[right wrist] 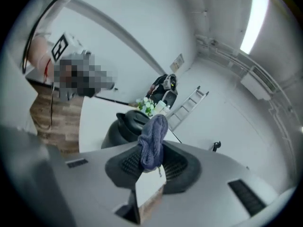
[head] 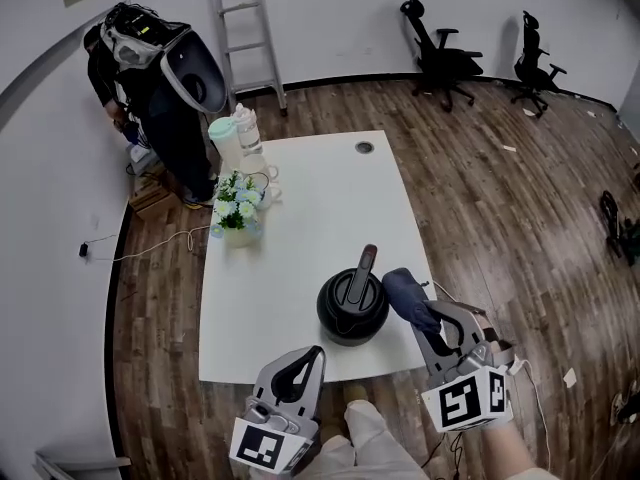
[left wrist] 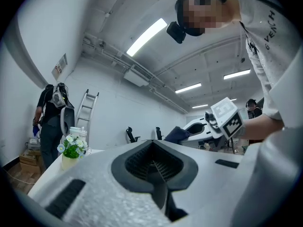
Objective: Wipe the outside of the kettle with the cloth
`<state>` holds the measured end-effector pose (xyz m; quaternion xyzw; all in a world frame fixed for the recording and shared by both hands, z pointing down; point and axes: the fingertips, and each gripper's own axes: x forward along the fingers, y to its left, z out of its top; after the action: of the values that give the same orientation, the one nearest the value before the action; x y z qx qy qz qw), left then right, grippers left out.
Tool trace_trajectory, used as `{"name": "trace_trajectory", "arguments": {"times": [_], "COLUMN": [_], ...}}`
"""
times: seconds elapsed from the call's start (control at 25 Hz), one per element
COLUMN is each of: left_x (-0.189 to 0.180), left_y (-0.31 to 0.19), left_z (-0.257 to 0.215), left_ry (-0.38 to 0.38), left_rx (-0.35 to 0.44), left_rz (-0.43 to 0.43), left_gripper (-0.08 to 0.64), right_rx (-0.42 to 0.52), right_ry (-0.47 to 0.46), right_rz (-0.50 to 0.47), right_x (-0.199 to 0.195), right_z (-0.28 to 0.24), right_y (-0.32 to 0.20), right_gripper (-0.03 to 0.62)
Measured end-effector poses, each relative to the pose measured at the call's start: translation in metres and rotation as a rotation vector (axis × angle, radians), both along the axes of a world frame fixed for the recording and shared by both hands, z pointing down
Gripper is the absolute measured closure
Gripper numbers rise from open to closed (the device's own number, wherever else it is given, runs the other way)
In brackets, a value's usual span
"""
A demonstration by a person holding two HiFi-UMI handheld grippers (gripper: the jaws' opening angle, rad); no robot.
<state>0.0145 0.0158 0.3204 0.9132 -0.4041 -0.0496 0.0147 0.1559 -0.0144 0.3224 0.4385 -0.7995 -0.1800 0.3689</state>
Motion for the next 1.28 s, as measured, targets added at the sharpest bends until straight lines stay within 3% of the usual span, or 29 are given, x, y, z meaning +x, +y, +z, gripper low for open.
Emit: {"name": "trace_trajectory", "arguments": {"times": [0.2, 0.44, 0.88, 1.08, 1.28], "left_x": [-0.006, 0.001, 0.005, -0.003, -0.005], "left_y": [0.019, 0.031, 0.049, 0.053, 0.056], "left_z": [0.005, 0.029, 0.038, 0.034, 0.041], "left_ry": [0.036, 0.092, 0.085, 0.080, 0.078], "left_rx": [0.033, -0.043, -0.065, -0.059, -0.071], "left_rz": [-0.026, 0.001, 0.012, 0.000, 0.000], "left_gripper": [0.552, 0.552, 0.552, 0.552, 0.552], "right_rx": [-0.148, -0.314, -0.349, -0.350, -0.359], "right_ry": [-0.442, -0.656, -0.699, -0.648, -0.661], "right_rz": [0.054, 0.142, 0.153, 0.148, 0.164], "right_x": [-0.028, -0.044, -0.061, -0.062, -0.062], "right_z": [0.010, 0.053, 0.066, 0.068, 0.071], "right_y": [0.060, 0.110, 0.125, 0.130, 0.131], "right_gripper": [0.529, 0.529, 0.529, 0.529, 0.529]}}
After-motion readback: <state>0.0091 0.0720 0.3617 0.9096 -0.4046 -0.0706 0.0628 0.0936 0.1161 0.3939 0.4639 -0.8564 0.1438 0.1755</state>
